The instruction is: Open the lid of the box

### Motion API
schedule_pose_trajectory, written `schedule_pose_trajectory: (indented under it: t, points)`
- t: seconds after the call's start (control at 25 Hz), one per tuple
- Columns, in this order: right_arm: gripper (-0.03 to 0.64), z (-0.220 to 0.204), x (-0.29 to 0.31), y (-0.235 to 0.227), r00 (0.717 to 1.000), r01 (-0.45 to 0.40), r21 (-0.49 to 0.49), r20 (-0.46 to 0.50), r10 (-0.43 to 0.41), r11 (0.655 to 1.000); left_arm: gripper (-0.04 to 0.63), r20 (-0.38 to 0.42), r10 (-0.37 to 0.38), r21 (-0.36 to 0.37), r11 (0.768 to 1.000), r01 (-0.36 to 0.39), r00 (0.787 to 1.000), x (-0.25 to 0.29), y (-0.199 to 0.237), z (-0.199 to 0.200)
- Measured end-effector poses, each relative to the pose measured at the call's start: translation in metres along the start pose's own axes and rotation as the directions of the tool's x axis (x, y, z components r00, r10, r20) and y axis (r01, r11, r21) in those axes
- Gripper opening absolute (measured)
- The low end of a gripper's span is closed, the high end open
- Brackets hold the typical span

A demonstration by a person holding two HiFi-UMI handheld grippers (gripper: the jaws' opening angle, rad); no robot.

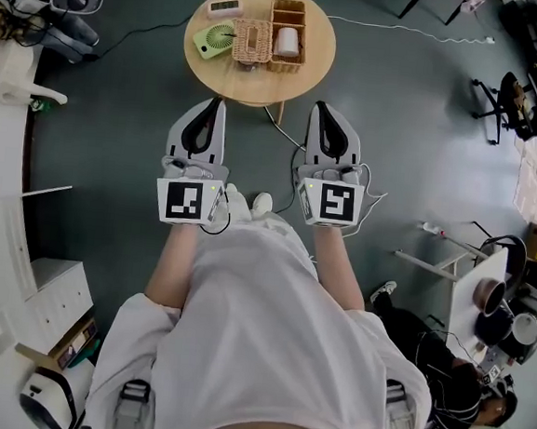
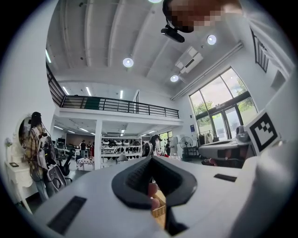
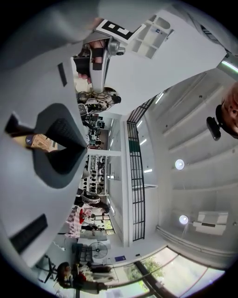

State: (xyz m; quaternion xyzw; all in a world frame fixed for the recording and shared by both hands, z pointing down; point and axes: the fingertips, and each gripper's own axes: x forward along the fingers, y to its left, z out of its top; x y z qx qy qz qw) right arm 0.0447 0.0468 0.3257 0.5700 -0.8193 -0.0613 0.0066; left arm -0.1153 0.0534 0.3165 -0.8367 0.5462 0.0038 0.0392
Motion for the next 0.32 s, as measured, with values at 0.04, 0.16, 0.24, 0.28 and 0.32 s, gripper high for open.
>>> schedule_pose_trajectory:
  t: [0.04, 0.16, 0.24, 0.28, 0.32]
  points:
    - [-0.003, 0.004, -0.001, 0.004, 1.0, 0.006, -0.007, 0.006, -0.006, 1.0, -0.003, 0.006, -0.003, -0.004, 1.0, 0.003, 1.0, -0.003, 0.002, 0.001]
    - [-0.003, 0.014, -0.002, 0.016, 1.0, 0.02, -0.024, 0.011, -0.019, 1.0, -0.003, 0.011, -0.005, -0.019, 1.0, 0.006, 1.0, -0.01, 0.011, 0.003]
    - [-0.003, 0.02, -0.004, 0.026, 1.0, 0.023, -0.022, 0.011, -0.022, 1.0, -0.003, 0.006, -0.008, -0.028, 1.0, 0.008, 1.0, -0.017, 0.018, 0.007]
    - [-0.003, 0.024, -0.005, 0.033, 1.0, 0.023, -0.023, 0.014, -0.022, 0.999, -0.003, 0.005, -0.01, -0.031, 0.999, 0.01, 1.0, -0.021, 0.021, 0.009]
    - [-0.003, 0.028, -0.006, 0.039, 1.0, 0.022, -0.025, 0.017, -0.022, 0.999, -0.003, 0.004, -0.013, -0.034, 0.999, 0.013, 1.0, -0.026, 0.024, 0.012]
